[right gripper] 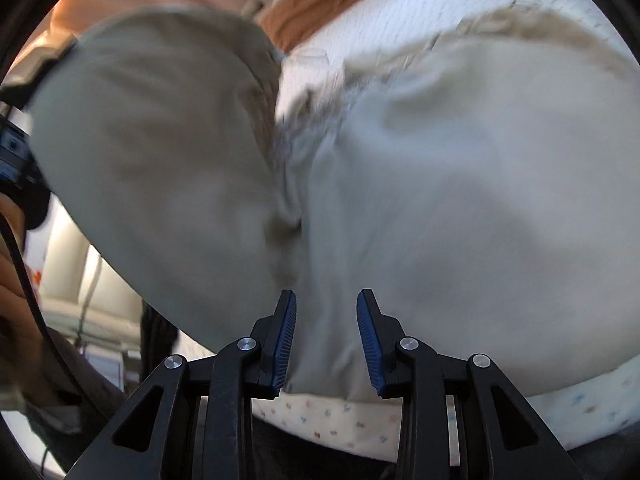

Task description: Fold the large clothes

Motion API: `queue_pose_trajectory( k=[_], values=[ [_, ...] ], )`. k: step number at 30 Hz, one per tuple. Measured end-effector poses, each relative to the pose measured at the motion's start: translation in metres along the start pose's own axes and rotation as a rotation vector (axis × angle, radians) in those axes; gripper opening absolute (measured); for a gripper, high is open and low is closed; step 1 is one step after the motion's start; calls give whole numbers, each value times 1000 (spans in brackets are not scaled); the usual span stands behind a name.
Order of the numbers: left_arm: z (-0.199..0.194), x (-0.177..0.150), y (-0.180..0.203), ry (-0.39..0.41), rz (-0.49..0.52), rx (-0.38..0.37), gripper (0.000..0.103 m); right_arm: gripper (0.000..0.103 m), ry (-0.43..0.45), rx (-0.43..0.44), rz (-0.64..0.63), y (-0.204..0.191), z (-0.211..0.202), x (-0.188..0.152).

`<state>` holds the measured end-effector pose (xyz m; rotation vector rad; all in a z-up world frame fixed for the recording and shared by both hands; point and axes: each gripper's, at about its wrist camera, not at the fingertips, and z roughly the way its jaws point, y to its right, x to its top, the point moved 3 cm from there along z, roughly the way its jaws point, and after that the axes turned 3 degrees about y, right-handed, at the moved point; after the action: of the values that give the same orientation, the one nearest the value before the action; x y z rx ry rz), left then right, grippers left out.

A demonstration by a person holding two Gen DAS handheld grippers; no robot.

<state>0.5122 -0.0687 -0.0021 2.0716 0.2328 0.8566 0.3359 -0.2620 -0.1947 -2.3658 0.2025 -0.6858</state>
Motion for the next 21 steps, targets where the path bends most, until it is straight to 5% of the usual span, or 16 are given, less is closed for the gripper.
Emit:
queue_pose_trajectory(
  k=[6, 21],
  values=[
    [72, -23, 6, -118, -8, 22, 12, 34, 239, -104, 196, 72, -66, 22],
    [171, -148, 40, -385, 108, 56, 12, 34, 356, -83, 444, 183, -153, 4]
  ],
)
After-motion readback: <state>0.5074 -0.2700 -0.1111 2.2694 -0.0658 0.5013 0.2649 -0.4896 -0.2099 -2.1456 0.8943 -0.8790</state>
